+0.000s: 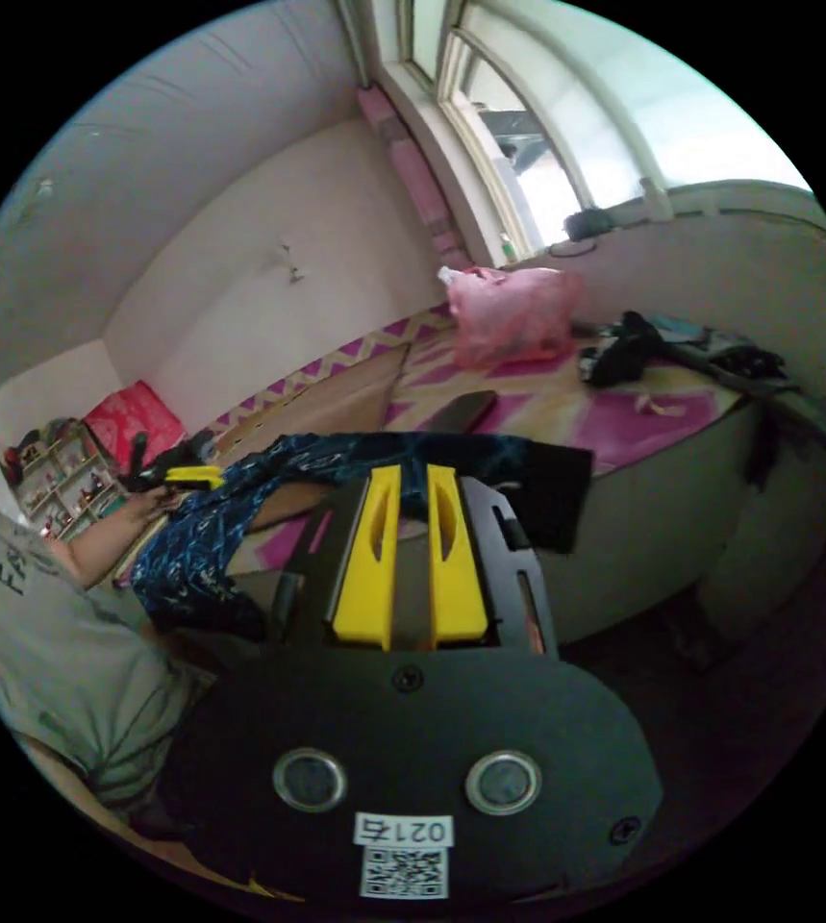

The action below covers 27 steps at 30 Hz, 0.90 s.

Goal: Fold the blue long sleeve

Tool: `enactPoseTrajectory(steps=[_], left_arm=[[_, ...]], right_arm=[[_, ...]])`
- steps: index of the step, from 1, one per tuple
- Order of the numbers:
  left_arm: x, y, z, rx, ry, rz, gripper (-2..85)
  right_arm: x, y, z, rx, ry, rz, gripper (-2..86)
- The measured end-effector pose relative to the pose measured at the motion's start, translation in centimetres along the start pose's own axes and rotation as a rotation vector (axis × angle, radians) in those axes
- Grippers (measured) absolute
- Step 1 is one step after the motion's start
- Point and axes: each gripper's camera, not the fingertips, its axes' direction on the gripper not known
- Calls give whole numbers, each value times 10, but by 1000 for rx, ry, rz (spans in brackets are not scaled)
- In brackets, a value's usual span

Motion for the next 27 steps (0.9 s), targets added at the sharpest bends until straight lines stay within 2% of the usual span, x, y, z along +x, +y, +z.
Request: enactPoseTrajectory(steps=[4,7,9,11,14,16,19,22,27], left_arm=[[-17,-16,-3,-66,4,43,83],[-32,-14,-16,-129,-22,86,49],[-49,-8,-36,-123,-40,44,18],[-73,5,-68,-60,-27,-40,5],[-133,48,-148,164,75,-265,-4],[-189,105,-229,364,136,-446,-8],[-256,197,-339,542,82,-620,-9],[-317,302,-448,632,-35,-764,-9],[-390,475,-589,621,-321,-1001,-9]], right_arm=[[-41,41,26,-26,-191,-54,58],[-63,69,42,-64,-234,-86,57],[-72,84,51,-91,-244,-97,56],[-77,97,60,-116,-259,-103,54],[-83,113,75,-142,-273,-118,51],[-81,121,85,-143,-319,-108,48],[-77,128,95,-136,-362,-97,39],[-79,135,109,-146,-387,-98,31],[-95,148,139,-190,-427,-120,24]])
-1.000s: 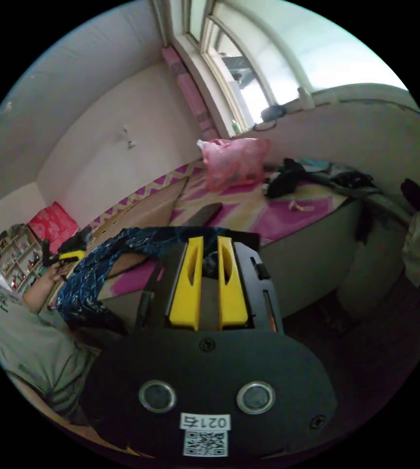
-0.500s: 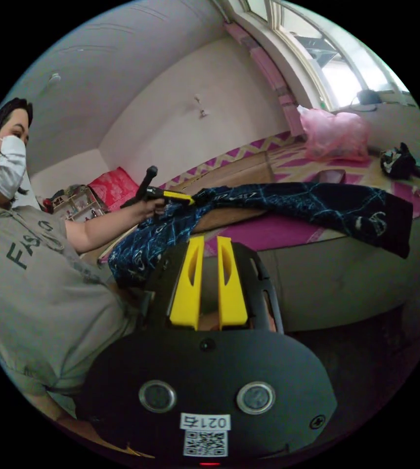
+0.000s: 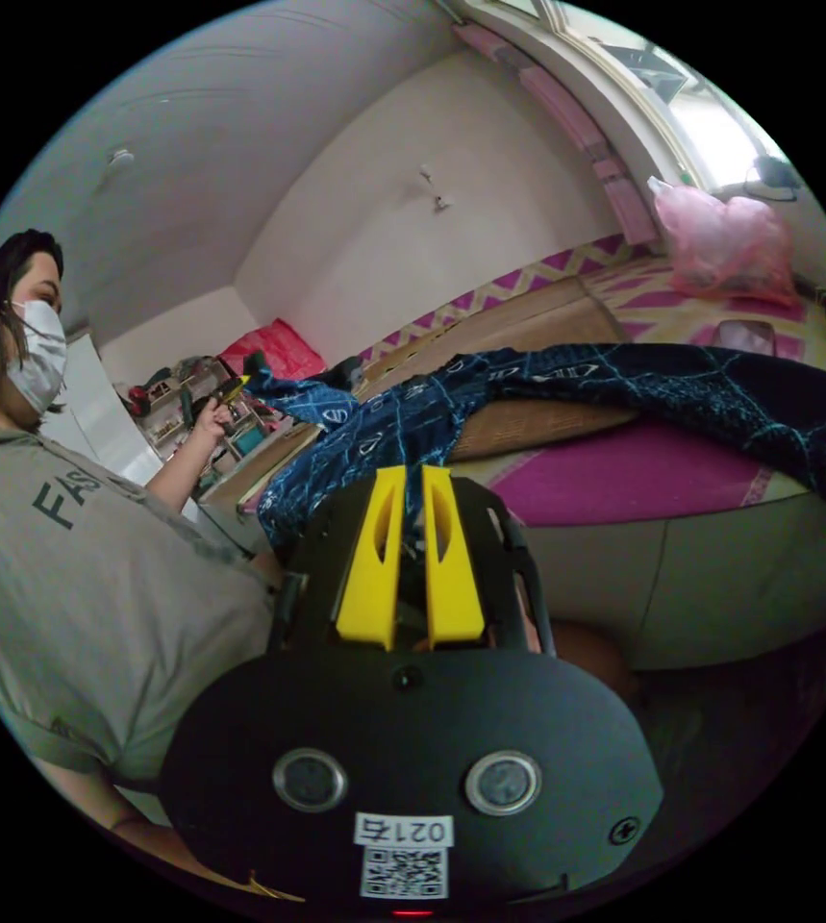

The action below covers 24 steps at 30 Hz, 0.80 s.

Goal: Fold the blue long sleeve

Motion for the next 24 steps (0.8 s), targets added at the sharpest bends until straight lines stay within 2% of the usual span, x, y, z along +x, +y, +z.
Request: enactPoseTrajectory(steps=[4,7,12,16,20,24], left_arm=[[-151,-10,-73,4,-210,-219,-9],[-249,-5,-108,-30,-241,-422,-9],[-360,-4,-166,46,-93,-719,-9],[-414,-16,-218,139,15,-860,-7],[-449,-27,-253,165,94,-903,1],[-472,-68,-294,146,83,-749,61]], right_arm=[[-7,5,35,-25,-38,-13,20],[-12,9,57,-29,-76,-12,18],[-18,16,89,-36,-125,-3,14],[-21,28,117,-28,-157,12,9],[-25,43,145,-29,-139,4,4],[-44,58,194,-97,-16,-93,77]])
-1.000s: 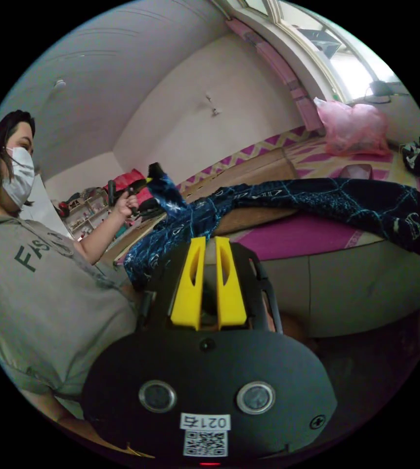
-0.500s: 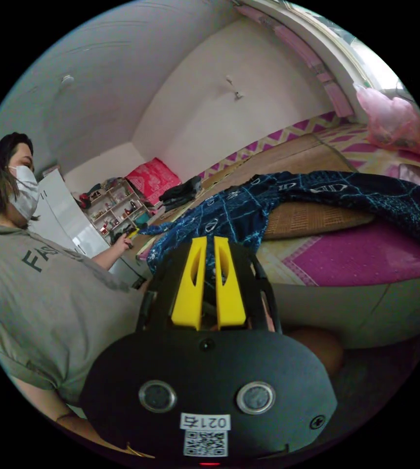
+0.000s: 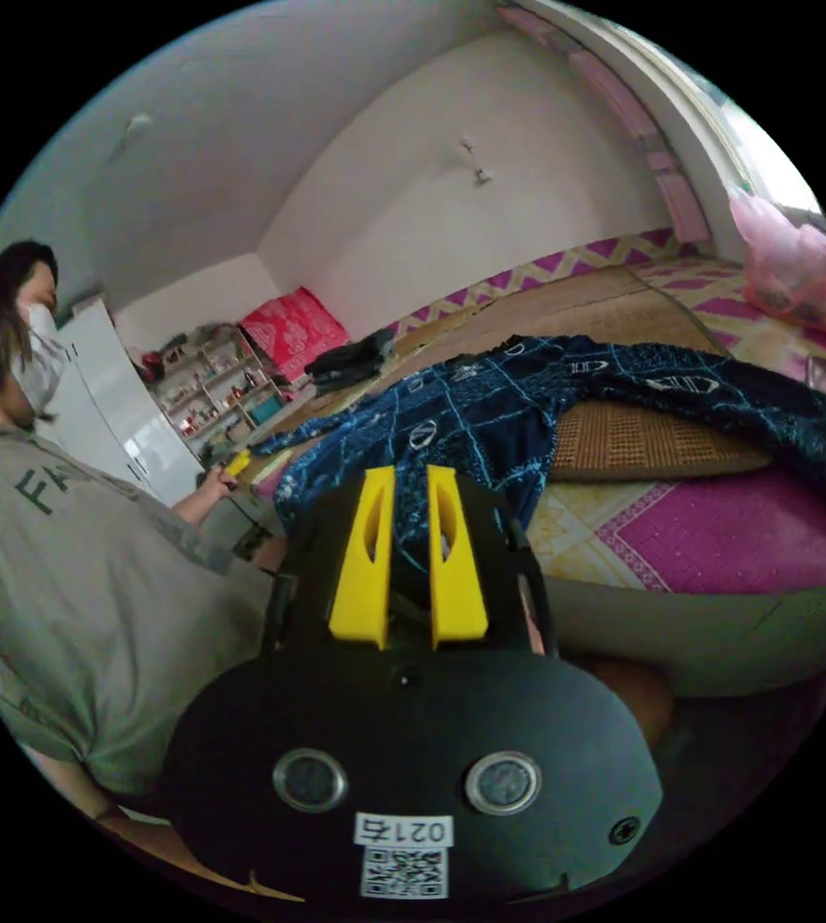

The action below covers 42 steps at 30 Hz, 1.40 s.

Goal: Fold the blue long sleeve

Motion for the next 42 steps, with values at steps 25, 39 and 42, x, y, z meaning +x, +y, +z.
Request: enactPoseTrajectory(steps=[25,39,42], left_arm=[[51,-213,-57,-211,-276,220,148],[50,-236,-90,-113,-302,93,54],[53,-239,-75,-184,-342,85,149]], right_arm=[[-95,26,225,-247,942,-344,50],[-100,34,265,-290,919,-311,21],[-98,32,270,-306,912,-317,8]])
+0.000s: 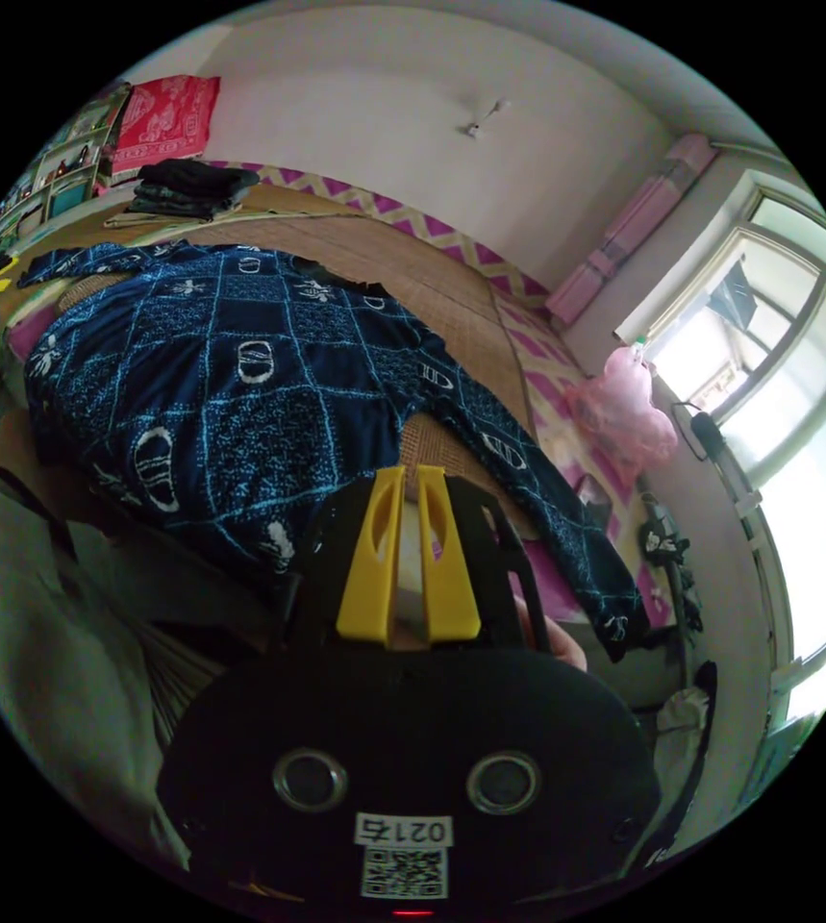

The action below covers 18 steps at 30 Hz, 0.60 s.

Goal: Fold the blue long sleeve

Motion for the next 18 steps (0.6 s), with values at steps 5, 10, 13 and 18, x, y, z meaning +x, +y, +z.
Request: enactPoseTrajectory(steps=[5,10,13,18], left_arm=[[10,2,31,-55,-17,-25,134],[10,19,60,-73,-22,-132,8],[9,39,55,13,136,-149,-5],[20,81,51,124,187,-59,-8]], right_arm=[[-1,-7,3,3,-50,-1,-4],[-1,-6,3,-13,-68,-4,-9],[7,-2,1,-16,-71,15,-10],[27,6,-4,-14,-110,68,-10]])
